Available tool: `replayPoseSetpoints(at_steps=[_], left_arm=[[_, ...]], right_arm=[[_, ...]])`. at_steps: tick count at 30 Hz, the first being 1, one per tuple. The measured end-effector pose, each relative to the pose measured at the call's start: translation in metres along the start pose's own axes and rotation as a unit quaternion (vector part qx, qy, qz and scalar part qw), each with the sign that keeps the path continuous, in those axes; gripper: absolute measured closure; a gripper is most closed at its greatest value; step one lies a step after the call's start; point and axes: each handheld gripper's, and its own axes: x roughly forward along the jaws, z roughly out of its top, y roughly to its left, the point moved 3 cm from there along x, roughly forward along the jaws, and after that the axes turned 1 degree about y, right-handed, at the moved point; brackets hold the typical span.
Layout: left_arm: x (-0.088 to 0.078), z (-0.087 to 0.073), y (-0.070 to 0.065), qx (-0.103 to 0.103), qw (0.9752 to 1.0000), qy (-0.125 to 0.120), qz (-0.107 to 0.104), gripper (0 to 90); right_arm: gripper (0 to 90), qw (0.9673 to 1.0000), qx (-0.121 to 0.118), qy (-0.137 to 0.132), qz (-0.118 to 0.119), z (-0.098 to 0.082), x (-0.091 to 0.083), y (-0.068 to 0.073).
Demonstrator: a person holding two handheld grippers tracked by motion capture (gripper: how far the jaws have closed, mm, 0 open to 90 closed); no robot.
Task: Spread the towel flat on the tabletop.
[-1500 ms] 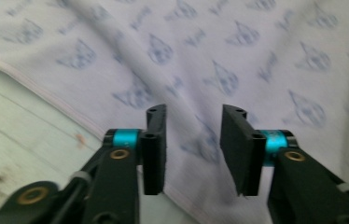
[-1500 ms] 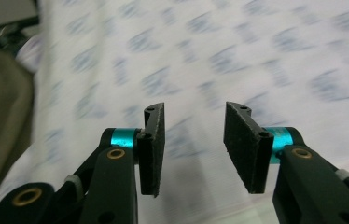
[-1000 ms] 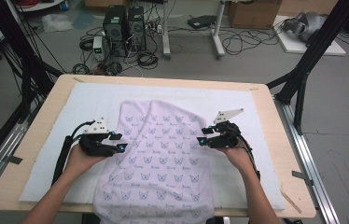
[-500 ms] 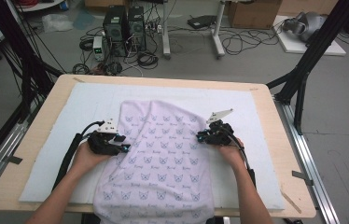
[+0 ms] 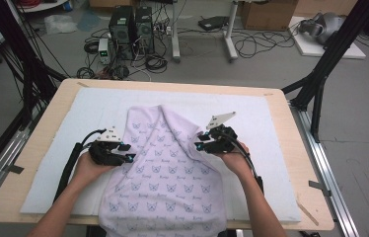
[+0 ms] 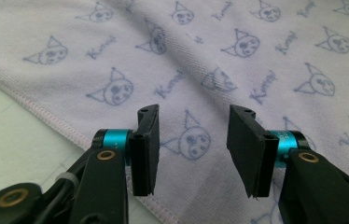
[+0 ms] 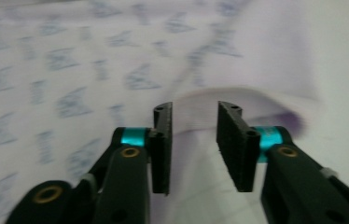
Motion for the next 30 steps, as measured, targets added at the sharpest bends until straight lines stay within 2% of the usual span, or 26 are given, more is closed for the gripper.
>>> replayPoseSetpoints(at_steps=[2,4,6,8,10,12,13,15,16,17,19,21,24,26,28,30], left_arm=[[0.001,0.0,0.0,0.001,1.0,0.002,-0.002,53.6],[0.001,0.0,-0.001,0.001,1.0,0.003,-0.002,53.3],[0.002,0.0,-0.001,0.002,1.0,0.002,-0.004,53.2],[0.002,0.0,-0.002,0.006,1.0,0.004,-0.005,53.2],[0.003,0.0,-0.002,0.005,1.0,0.003,-0.006,53.1],[0.003,0.0,-0.003,0.005,1.0,0.003,-0.008,53.1],[0.003,0.0,-0.003,0.006,1.0,0.002,-0.007,53.1],[0.002,0.0,-0.003,0.007,0.9999,0.002,-0.008,53.1],[0.002,0.0,-0.003,0.005,0.9999,0.001,-0.009,53.1],[0.002,0.0,-0.003,0.007,0.9999,0.001,-0.009,53.1],[0.002,0.0,-0.003,0.006,0.9999,0.001,-0.009,53.1],[0.002,0.0,-0.002,0.006,0.9999,0.001,-0.009,53.1],[0.0,0.0,-0.002,0.003,1.0,-0.002,-0.006,53.0],[0.0,0.0,-0.002,0.003,1.0,-0.001,-0.006,52.9],[0.0,0.0,-0.003,0.002,1.0,-0.001,-0.007,52.9],[0.0,-0.001,-0.003,0.004,1.0,0.0,-0.006,52.7]], right_arm=[[59.7,0.9997,0.018,-0.004,-0.018,0.005,0.003,-0.01],[57.7,0.9989,0.036,-0.02,-0.022,0.011,0.004,-0.019],[53.6,0.9977,0.058,-0.02,-0.028,0.017,0.008,-0.029],[47.3,0.9958,0.088,-0.014,-0.02,0.02,0.015,-0.038],[47.6,0.9939,0.11,-0.005,-0.014,0.021,0.023,-0.045],[52.7,0.9924,0.122,0.0,-0.019,0.018,0.03,-0.05],[58.3,0.9913,0.13,0.012,-0.017,0.014,0.034,-0.052],[78.0,0.9888,0.145,0.038,0.007,0.006,0.04,-0.056],[85.8,0.9887,0.142,0.044,0.018,0.004,0.041,-0.056],[86.9,0.9889,0.14,0.047,0.015,0.005,0.04,-0.056],[87.2,0.9908,0.133,0.027,0.005,0.011,0.034,-0.054],[87.3,0.9929,0.118,-0.007,-0.01,0.022,0.025,-0.048],[87.3,0.9946,0.099,-0.032,0.0,0.036,0.021,-0.033],[87.2,0.9948,0.086,-0.043,0.031,0.046,0.027,-0.015],[86.8,0.9959,0.054,-0.035,0.064,0.054,0.04,0.01],[82.4,0.9942,0.027,-0.027,0.101,0.06,0.051,0.034]])
